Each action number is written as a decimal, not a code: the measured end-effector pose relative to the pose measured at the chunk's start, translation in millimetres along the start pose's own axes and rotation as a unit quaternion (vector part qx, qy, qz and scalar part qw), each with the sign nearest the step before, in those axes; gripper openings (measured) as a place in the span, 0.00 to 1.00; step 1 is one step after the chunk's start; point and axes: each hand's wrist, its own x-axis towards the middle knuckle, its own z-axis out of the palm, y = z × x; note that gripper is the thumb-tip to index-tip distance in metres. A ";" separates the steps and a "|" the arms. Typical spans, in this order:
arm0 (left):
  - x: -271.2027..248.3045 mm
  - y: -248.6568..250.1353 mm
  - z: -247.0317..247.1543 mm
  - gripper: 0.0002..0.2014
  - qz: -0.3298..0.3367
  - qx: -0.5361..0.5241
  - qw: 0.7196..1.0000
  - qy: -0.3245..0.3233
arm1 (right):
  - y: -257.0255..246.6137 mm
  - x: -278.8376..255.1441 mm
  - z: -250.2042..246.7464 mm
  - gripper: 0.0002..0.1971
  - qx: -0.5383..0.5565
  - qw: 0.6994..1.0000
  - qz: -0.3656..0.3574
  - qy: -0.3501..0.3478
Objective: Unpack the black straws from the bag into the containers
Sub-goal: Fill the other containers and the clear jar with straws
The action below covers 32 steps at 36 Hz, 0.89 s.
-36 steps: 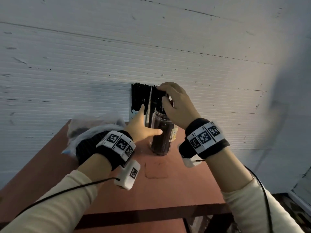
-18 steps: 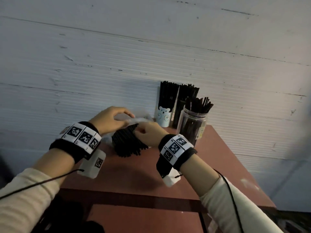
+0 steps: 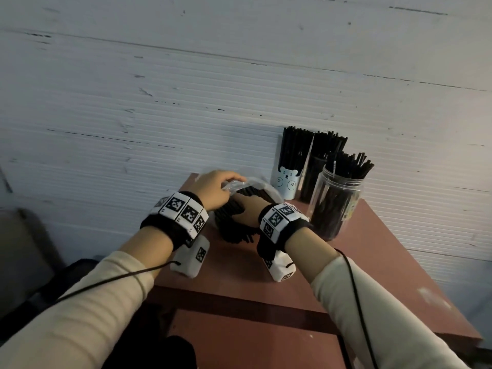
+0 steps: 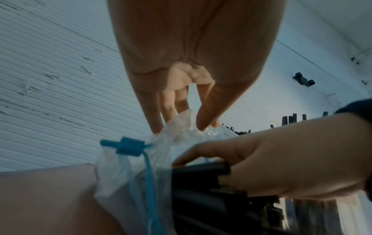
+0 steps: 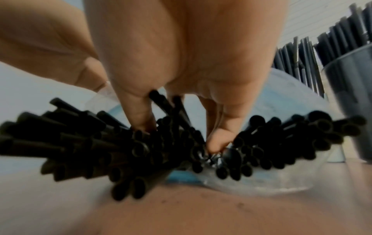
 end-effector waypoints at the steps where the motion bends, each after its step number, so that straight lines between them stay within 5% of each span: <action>1: 0.3 0.4 -0.9 0.28 -0.004 -0.001 1.000 0.005 | 0.0 0.2 -1.2 0.25 -0.007 1.000 -0.007 -0.004; 15: 7.9 -6.7 -1.5 0.29 -0.001 -0.004 1.000 0.016 | 12.1 5.8 -4.5 0.18 0.097 0.991 -0.013 0.093; 20: 8.1 -6.1 -1.0 0.29 0.002 -0.009 1.000 0.015 | 13.7 0.4 -16.5 0.17 0.060 0.996 -0.014 0.059; 25: -0.7 -3.3 0.8 0.26 0.019 -0.039 0.999 -0.006 | 32.0 -10.2 -11.2 0.10 0.155 0.976 -0.023 0.149; 32: -15.6 7.6 8.0 0.28 0.067 0.074 0.995 0.032 | 53.9 -45.7 -21.6 0.10 0.172 0.977 -0.053 0.117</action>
